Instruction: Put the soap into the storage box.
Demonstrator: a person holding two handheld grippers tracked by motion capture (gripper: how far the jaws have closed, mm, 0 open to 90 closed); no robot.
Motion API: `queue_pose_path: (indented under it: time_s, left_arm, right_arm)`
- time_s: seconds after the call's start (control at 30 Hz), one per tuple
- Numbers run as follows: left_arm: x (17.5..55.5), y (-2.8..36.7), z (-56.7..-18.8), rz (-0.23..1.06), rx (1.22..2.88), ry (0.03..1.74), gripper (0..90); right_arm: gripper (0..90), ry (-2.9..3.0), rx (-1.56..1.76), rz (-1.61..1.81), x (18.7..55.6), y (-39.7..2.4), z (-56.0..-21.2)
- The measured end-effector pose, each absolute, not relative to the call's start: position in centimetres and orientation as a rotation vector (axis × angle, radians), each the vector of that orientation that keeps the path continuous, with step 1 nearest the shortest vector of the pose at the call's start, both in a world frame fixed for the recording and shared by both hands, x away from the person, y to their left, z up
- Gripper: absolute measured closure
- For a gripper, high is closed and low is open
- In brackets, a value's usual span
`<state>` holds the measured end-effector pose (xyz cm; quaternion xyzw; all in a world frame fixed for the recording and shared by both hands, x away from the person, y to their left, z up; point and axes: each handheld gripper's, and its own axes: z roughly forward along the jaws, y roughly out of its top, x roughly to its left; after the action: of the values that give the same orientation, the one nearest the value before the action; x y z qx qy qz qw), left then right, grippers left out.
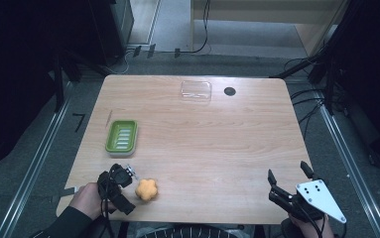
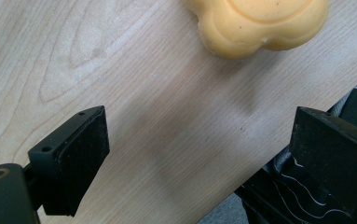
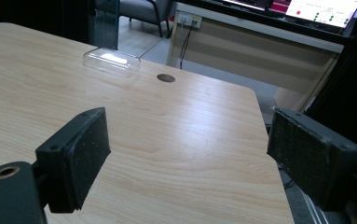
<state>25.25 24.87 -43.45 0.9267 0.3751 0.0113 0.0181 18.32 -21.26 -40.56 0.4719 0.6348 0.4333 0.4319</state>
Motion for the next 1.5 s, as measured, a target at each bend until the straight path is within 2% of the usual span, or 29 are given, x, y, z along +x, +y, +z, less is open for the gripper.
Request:
queue_pose_path:
  time_s: [0.93,1.5]
  left_arm:
    - [25.0,24.5,-43.1,0.065,2.865,1.118,3.5]
    - [25.3,22.8,-43.2,0.041,2.870,1.052,3.1]
  right_arm:
    - [13.3,1.585,1.177,1.076,18.4,-21.2,-40.5]
    - [13.3,1.584,1.176,1.076,18.3,-21.2,-40.5]
